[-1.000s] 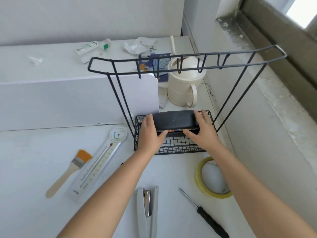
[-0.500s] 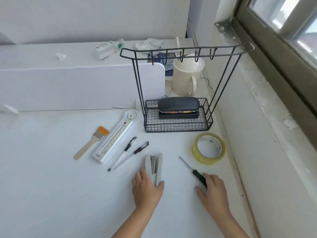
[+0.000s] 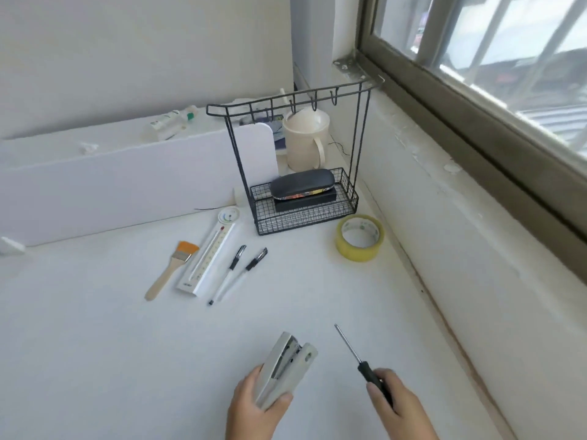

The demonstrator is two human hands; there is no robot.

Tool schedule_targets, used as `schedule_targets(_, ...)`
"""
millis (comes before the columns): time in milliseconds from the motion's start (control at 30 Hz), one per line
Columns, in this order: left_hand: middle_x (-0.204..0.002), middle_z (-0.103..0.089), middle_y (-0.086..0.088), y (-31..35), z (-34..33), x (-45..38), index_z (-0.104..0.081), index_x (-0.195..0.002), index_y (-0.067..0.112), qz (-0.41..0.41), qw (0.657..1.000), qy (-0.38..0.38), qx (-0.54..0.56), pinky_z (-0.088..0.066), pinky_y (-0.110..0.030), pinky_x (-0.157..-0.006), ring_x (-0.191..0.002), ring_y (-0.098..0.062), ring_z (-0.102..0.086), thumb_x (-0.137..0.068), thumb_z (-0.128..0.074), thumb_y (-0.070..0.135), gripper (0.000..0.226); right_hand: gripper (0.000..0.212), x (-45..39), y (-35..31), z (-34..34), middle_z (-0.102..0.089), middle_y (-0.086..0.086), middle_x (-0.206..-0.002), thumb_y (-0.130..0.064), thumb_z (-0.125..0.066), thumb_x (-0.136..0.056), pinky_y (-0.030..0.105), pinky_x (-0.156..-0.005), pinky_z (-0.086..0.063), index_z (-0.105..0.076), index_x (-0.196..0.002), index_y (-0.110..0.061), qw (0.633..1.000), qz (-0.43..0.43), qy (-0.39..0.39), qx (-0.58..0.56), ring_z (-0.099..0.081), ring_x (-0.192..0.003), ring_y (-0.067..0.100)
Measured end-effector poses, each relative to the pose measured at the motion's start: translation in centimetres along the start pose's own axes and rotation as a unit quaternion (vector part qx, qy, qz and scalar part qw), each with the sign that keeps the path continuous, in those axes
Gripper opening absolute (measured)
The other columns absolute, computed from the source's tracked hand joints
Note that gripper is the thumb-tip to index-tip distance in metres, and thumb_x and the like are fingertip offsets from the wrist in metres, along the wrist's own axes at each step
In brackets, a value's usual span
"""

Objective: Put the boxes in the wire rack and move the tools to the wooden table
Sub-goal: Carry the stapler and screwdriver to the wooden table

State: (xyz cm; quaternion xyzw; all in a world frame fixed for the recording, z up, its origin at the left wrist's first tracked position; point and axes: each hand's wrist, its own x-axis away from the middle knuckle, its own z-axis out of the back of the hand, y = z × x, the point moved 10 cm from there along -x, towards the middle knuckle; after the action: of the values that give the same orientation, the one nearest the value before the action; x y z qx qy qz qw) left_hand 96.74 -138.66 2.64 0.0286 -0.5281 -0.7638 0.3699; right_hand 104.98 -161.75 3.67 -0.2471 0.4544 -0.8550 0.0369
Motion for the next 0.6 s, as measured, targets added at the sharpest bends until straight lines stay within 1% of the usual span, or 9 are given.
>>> schedule_targets(100,-0.066,-0.069,0.009,-2.2,-0.4,1.8,-0.062,-0.078,0.035,0.004,0.997,-0.077,-0.011,-0.041,0.002,-0.055,-0.065,0.001,-0.061,-0.051,-0.080,0.010,0.041,0.037,6.0,2.3,-1.5,-0.059,-0.008,-0.045,-0.012,-0.057,-0.083,0.009,-0.052,-0.038,-0.048,-0.064,-0.042,0.994,-0.061,0.078,-0.043,-0.052,-0.050,-0.006)
schedule_targets(200,-0.077,-0.067,-0.007,-1.5,-1.2,4.0,-0.064,-0.087,0.022,-0.048,0.985,-0.159,-0.042,-0.043,-0.007,-0.056,-0.065,-0.003,-0.061,-0.057,-0.079,0.005,0.038,0.040,13.1,4.2,-3.1,-0.059,-0.005,-0.046,-0.014,-0.058,-0.083,0.004,-0.058,-0.038,-0.047,-0.065,-0.049,0.969,-0.117,0.197,-0.090,-0.053,-0.057,-0.013)
schedule_targets(267,-0.077,-0.065,-0.002,-0.2,-2.5,6.5,-0.061,-0.088,0.028,-0.112,0.965,-0.227,-0.071,-0.041,-0.021,-0.061,-0.072,-0.009,-0.059,-0.061,-0.078,0.007,0.038,0.038,18.4,5.4,-4.3,-0.064,-0.017,-0.051,-0.018,-0.056,-0.084,0.001,-0.061,-0.038,-0.049,-0.062,-0.049,0.939,-0.154,0.278,-0.134,-0.053,-0.062,-0.017)
schedule_targets(300,-0.073,-0.062,0.005,0.7,-3.3,8.1,-0.056,-0.081,0.038,-0.155,0.949,-0.261,-0.083,-0.039,-0.019,-0.059,-0.072,-0.004,-0.058,-0.062,-0.077,0.007,0.041,0.033,21.2,6.0,-4.9,-0.064,-0.021,-0.052,-0.023,-0.054,-0.083,0.001,-0.061,-0.038,-0.052,-0.063,-0.050,0.921,-0.174,0.311,-0.155,-0.053,-0.063,-0.015)
schedule_targets(367,-0.069,-0.056,0.014,2.2,-5.0,12.0,-0.045,-0.070,0.045,-0.223,0.912,-0.330,-0.101,-0.036,-0.015,-0.058,-0.070,0.008,-0.056,-0.064,-0.075,0.006,0.050,0.030,26.9,7.3,-6.5,-0.066,-0.007,-0.054,-0.023,-0.056,-0.083,0.002,-0.059,-0.039,-0.053,-0.065,-0.049,0.887,-0.218,0.367,-0.176,-0.055,-0.064,-0.009)
schedule_targets(400,-0.069,-0.055,0.015,2.1,-5.9,14.2,-0.045,-0.070,0.044,-0.238,0.892,-0.366,-0.115,-0.036,-0.019,-0.057,-0.068,0.005,-0.056,-0.064,-0.074,0.004,0.049,0.034,30.0,8.2,-7.4,-0.066,-0.005,-0.056,-0.020,-0.057,-0.082,0.003,-0.058,-0.040,-0.053,-0.066,-0.050,0.868,-0.237,0.396,-0.183,-0.056,-0.064,-0.006)
schedule_targets(500,-0.073,-0.058,0.012,-0.3,-8.3,21.2,-0.051,-0.077,0.038,-0.265,0.822,-0.473,-0.173,-0.039,-0.029,-0.063,-0.078,-0.023,-0.054,-0.062,-0.076,0.004,0.045,0.040,40.2,11.2,-10.7,-0.062,-0.005,-0.049,-0.017,-0.059,-0.080,0.006,-0.055,-0.040,-0.052,-0.065,-0.053,0.792,-0.305,0.489,-0.200,-0.054,-0.055,-0.002)
schedule_targets(533,-0.076,-0.063,0.007,-1.7,-9.0,23.7,-0.053,-0.080,0.038,-0.281,0.789,-0.513,-0.191,-0.043,-0.032,-0.067,-0.080,-0.026,-0.057,-0.059,-0.078,0.009,0.043,0.038,43.7,11.6,-12.0,-0.058,0.000,-0.046,-0.016,-0.060,-0.080,0.006,-0.054,-0.040,-0.052,-0.060,-0.047,0.760,-0.328,0.520,-0.211,-0.053,-0.053,-0.003)
schedule_targets(600,-0.085,-0.068,-0.003,-5.0,-10.1,29.3,-0.055,-0.087,0.043,-0.320,0.686,-0.599,-0.262,-0.049,-0.040,-0.078,-0.086,-0.027,-0.062,-0.053,-0.073,0.033,0.039,0.039,50.3,12.7,-15.5,-0.052,0.002,-0.046,-0.012,-0.061,-0.080,0.005,-0.053,-0.039,-0.048,-0.062,-0.043,0.693,-0.373,0.572,-0.231,-0.052,-0.051,-0.009)
